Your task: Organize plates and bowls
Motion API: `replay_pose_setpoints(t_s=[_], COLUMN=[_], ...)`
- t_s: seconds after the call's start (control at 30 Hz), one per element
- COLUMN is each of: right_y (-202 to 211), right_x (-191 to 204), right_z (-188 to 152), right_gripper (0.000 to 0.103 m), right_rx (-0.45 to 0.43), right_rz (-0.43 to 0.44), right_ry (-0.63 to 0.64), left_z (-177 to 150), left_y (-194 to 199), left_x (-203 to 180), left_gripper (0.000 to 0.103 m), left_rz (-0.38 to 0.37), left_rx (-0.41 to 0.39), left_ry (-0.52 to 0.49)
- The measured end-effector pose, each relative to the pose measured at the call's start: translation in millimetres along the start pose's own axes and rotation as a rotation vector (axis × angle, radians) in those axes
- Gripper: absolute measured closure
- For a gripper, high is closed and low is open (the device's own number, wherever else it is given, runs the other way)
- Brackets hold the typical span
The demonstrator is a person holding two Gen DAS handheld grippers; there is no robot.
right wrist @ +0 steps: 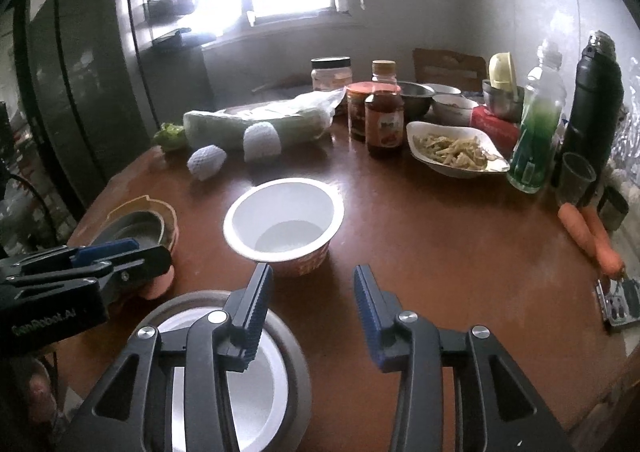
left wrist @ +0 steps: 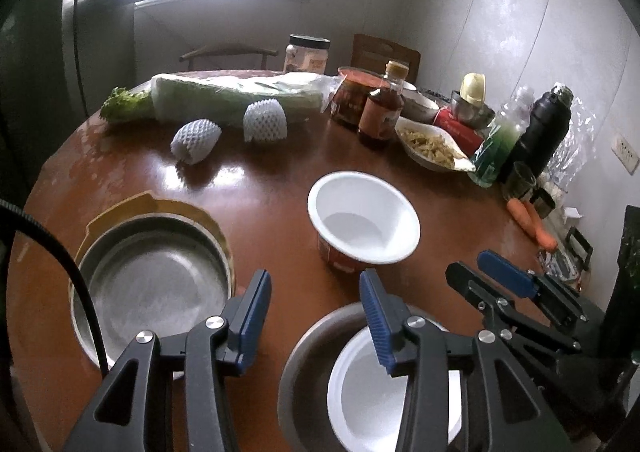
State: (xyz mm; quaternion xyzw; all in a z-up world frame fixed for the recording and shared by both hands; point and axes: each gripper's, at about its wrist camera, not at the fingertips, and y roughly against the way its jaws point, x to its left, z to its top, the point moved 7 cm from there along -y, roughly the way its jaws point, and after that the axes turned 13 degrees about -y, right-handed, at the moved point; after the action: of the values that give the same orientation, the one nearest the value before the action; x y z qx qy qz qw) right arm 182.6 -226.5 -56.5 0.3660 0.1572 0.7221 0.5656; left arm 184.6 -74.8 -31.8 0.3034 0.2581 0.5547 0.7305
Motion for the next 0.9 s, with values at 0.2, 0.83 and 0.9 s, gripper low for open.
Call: replay_pose_setpoints(t_s=[0.2, 0.83, 0.9], right_y=[-18.0, -81.4, -85.2], right_x=[-7.9, -16.4, -15.2], right_z=[15.7, 26.8, 27.2], right_gripper=[0.059, 0.059, 0.059], right_rx=[0.008, 0.117, 0.125], right_rz=[-0.015, -0.009, -0.007], right_ry=[-0.012, -0.023, -0.019], left_z=[21.3, 36.7, 36.1], left_y=[-17.0, -76.0, -79.9], left_x=[2.9, 5.9, 5.7], left_gripper=[0.057, 0.057, 0.057], left_rz=[-0.019, -0.069, -0.071], left_rx=[-0.002, 0.085, 0.094], left_ry=[-0.001, 0.014, 0.014])
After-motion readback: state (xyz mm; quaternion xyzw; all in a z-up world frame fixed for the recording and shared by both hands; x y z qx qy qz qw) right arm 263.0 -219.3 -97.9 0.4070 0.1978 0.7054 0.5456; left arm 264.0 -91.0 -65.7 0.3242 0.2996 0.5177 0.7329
